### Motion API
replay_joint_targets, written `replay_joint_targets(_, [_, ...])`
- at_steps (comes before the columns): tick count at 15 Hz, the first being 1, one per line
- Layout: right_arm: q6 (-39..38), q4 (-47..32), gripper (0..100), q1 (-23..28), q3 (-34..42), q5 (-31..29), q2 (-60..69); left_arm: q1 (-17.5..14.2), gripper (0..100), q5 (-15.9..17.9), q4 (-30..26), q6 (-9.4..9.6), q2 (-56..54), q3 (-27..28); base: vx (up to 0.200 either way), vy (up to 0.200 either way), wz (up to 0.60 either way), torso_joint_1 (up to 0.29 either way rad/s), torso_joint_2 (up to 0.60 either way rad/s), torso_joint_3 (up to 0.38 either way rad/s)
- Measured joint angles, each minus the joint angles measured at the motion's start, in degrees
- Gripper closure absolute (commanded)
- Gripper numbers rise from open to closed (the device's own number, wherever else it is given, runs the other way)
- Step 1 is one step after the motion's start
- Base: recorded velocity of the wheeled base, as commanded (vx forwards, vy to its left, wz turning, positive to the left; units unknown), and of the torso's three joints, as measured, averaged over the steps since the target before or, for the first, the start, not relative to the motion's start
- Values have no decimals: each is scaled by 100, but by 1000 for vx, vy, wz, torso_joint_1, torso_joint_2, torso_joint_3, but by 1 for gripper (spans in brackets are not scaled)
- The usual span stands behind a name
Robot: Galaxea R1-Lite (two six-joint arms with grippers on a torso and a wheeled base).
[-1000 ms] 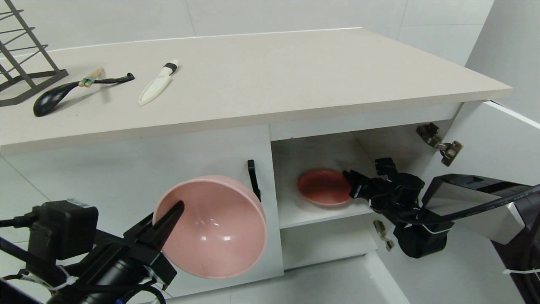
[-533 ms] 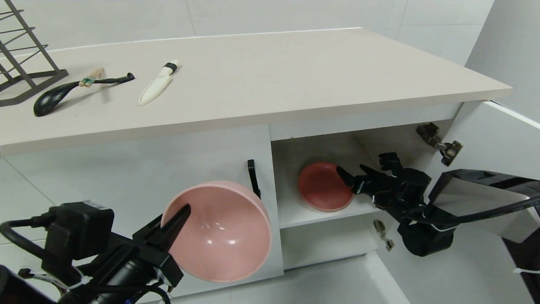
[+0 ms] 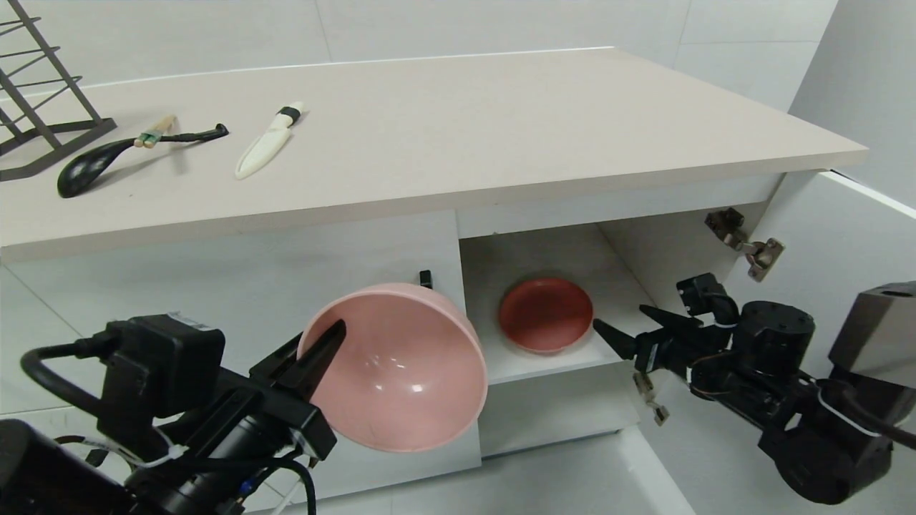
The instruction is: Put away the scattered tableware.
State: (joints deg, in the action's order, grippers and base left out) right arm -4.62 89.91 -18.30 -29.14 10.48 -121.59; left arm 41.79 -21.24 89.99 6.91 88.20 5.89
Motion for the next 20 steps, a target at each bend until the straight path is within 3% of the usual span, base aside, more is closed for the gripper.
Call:
replay_joint_targets(3, [46,6,0,-59,635,-4,896,360,100,-20,-5,91,144,98,0,0,0,0,0,0])
replay_joint_targets(7, [50,4,0,-258,1488,0,1820,700,100,-49,-5,581,563,540,0,0,0,0,0,0])
replay_joint_targets(10, [52,1,0,-295,1616,-4,2225,873,100,-154,-5,764,1034,1120,0,0,0,0,0,0])
replay_joint_targets(14, [82,1,0,-57,1801,0,2542,1187,100,-400,-7,808,1659,1779,0,0,0,0,0,0])
replay_joint_targets(20, [347,1,0,140,1836,5,2837,1218,100,-829,-7,780,2804,2953,0,0,0,0,0,0])
